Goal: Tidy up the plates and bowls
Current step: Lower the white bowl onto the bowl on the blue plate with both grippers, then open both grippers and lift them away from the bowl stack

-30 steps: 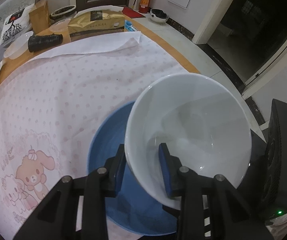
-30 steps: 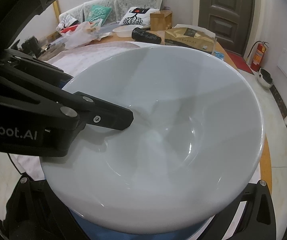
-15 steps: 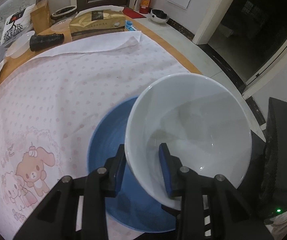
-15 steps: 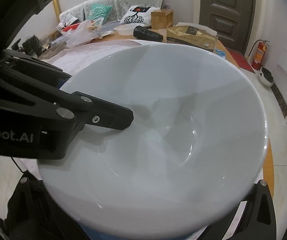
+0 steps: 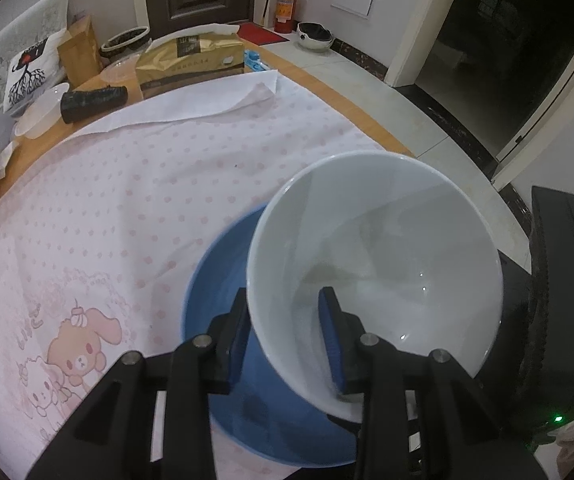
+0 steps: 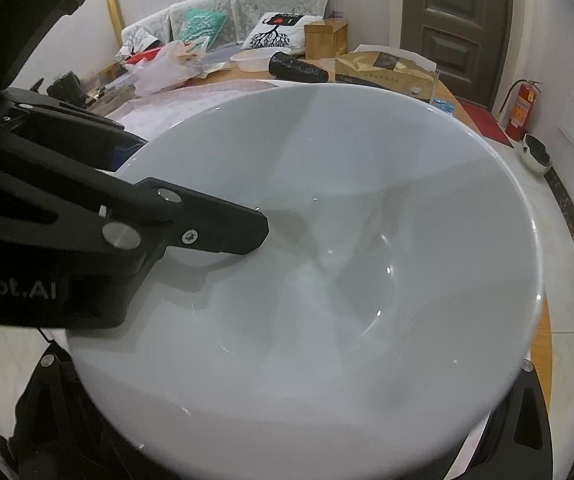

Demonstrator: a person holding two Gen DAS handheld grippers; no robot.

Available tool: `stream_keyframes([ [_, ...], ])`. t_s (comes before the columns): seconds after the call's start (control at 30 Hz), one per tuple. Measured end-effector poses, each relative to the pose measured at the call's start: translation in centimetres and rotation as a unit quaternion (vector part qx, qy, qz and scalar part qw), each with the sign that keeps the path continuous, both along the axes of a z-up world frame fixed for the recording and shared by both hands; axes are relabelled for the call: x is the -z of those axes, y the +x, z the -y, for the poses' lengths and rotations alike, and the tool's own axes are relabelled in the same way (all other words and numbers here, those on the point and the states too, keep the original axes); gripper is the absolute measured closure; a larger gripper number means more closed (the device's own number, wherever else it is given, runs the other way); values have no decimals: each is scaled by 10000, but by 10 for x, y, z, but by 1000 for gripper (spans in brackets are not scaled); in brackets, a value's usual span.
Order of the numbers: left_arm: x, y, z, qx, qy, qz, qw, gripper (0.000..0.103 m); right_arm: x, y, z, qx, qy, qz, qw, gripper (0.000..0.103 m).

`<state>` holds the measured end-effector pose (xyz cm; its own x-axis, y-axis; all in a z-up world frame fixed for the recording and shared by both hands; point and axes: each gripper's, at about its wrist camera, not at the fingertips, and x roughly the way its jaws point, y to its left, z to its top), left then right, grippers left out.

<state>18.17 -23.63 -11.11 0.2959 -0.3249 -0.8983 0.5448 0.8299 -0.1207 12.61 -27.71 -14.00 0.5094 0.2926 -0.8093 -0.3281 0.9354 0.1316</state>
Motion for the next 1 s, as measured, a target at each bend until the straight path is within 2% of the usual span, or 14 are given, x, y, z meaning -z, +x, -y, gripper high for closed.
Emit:
stream_keyframes([
  [0.17,-8,-3,-3,-14,-28,195,9998,57,-5,-5,6,-10,118,-4,9999,1],
  [0.33,-20,-7,-8,6,-138,353,9993,52,-13,-11,12,-3,211,68,9998,1],
  [0.43,-28,-10,-13,-20,-208,479,9986,38,-21,-17,14,12,232,204,9995,1],
  [0.53,-39,-16,-20,-96,-232,723,9971,33,-33,-22,19,29,303,310,9991,1],
  [0.63,-50,-20,-28,-198,-368,902,9950,18,-47,-28,23,16,339,455,9984,1],
  [0.83,-68,-32,-43,-375,-464,1351,9890,16,-77,-37,26,23,366,845,9958,1],
  [0.9,-71,-37,-48,-445,-446,1483,9869,12,-85,-39,26,22,401,951,9947,1],
  [0.97,-74,-42,-55,-538,-466,1623,9842,0,-92,-40,24,24,430,1060,9934,1],
  [1.0,-74,-44,-59,-575,-490,1682,9829,0,-94,-40,24,23,436,1089,9931,1],
])
